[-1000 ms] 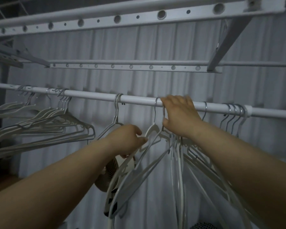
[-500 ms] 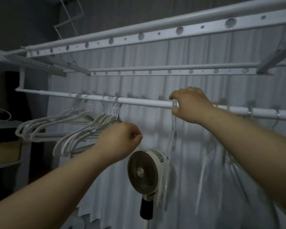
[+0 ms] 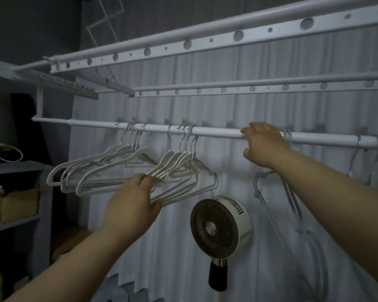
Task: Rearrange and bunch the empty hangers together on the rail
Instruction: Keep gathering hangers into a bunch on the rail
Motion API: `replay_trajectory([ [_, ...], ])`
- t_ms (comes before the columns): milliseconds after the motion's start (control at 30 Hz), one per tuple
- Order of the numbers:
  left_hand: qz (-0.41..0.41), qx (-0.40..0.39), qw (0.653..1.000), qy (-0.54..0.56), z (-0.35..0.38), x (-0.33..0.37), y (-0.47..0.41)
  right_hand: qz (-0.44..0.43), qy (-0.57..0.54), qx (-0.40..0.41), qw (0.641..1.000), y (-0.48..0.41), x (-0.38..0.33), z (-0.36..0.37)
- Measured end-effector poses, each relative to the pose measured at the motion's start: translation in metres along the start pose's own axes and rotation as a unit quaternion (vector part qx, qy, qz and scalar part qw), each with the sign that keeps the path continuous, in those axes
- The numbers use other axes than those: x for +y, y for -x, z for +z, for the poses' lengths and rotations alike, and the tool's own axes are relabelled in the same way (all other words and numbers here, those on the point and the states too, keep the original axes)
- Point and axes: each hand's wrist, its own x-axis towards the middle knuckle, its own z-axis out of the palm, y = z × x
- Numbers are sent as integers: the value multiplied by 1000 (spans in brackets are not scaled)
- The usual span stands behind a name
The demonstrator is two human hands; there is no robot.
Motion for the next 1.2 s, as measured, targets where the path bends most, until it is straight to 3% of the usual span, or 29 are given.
replay_trajectory([
  [233, -39, 8, 999, -35, 18, -21, -21, 65, 40, -19, 997, -16, 17, 10],
  [433, -35, -15, 995, -89, 27, -23, -35, 28, 70, -5, 997, -20, 27, 16],
  [733, -51, -11, 996, 74, 21, 5, -50, -14, 64, -47, 997, -27, 40, 4],
  [1200, -63, -30, 973, 218, 46, 52, -74, -43, 70, -22, 996, -19, 55, 12],
])
